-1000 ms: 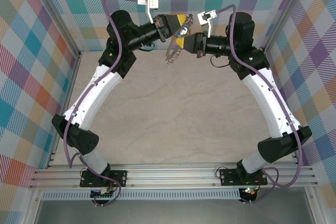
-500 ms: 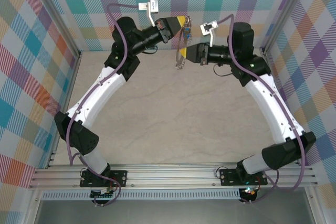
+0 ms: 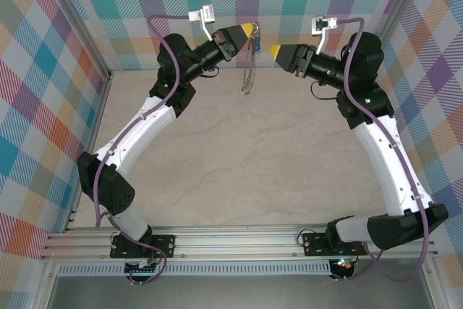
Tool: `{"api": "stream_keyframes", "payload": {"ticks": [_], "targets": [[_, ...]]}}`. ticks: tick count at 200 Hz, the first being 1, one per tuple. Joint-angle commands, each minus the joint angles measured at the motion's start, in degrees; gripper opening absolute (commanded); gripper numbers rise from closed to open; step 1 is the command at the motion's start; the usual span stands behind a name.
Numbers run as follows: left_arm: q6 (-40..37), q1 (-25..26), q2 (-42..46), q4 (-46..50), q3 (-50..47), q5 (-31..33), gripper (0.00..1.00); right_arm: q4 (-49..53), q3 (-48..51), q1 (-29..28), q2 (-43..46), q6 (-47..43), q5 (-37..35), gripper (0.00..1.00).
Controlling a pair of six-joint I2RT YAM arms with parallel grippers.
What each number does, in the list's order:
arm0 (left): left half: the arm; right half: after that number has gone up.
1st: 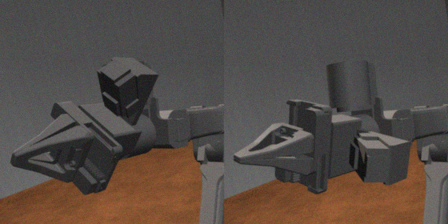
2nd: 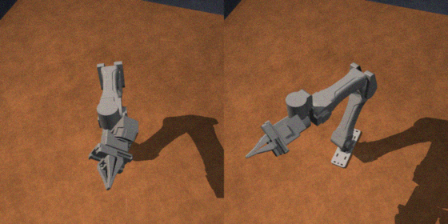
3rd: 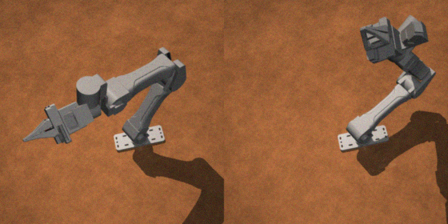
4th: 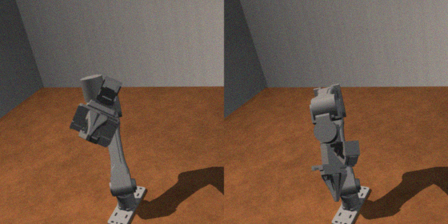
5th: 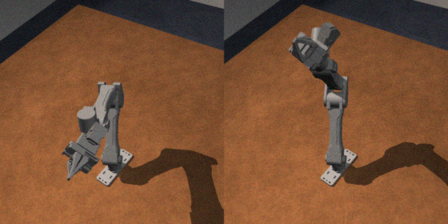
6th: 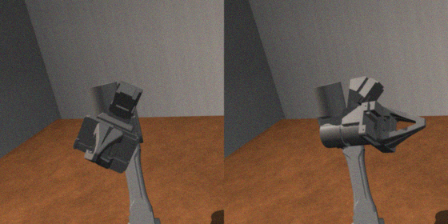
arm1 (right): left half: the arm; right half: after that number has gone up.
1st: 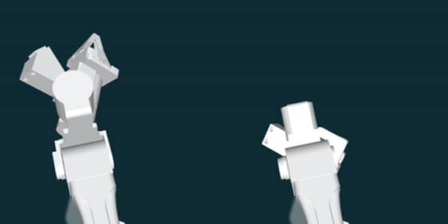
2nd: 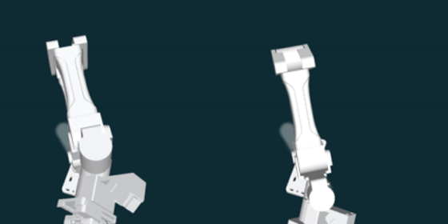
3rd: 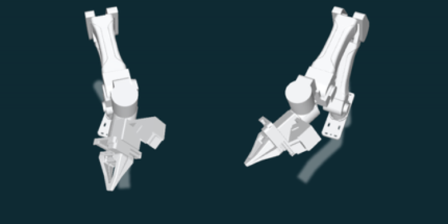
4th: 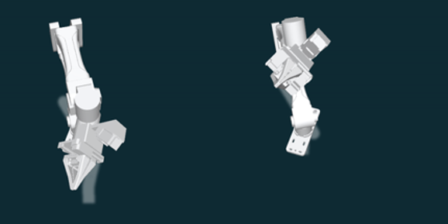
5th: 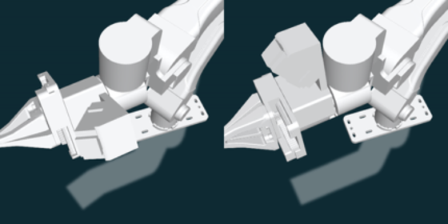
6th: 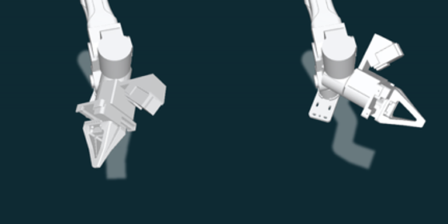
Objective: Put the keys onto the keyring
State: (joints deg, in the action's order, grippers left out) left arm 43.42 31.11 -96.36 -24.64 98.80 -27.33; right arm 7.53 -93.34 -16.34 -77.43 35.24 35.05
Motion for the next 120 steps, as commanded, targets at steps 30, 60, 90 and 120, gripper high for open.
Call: {"api": "stream_keyframes", "payload": {"ticks": [30, 60, 90, 120], "targets": [[3.23, 0.42, 2.55, -7.28, 0.69, -0.79, 0.0, -16.87, -5.64, 0.52, -7.08, 13.83, 1.64, 0.47], [3.25, 0.44, 2.53, -7.24, 0.73, -0.93, 0.0, -21.01, -6.76, 0.52, -9.08, 17.87, 3.55, 0.46], [3.34, 0.44, 2.35, -6.98, 1.13, -1.25, 0.0, -23.12, -6.76, 0.47, -9.75, 19.84, 4.65, 0.41], [3.56, 0.44, 2.13, -7.08, 1.21, -1.23, 0.0, -23.43, -6.72, 0.17, -9.7, 20.02, 5.12, 0.36]]}}
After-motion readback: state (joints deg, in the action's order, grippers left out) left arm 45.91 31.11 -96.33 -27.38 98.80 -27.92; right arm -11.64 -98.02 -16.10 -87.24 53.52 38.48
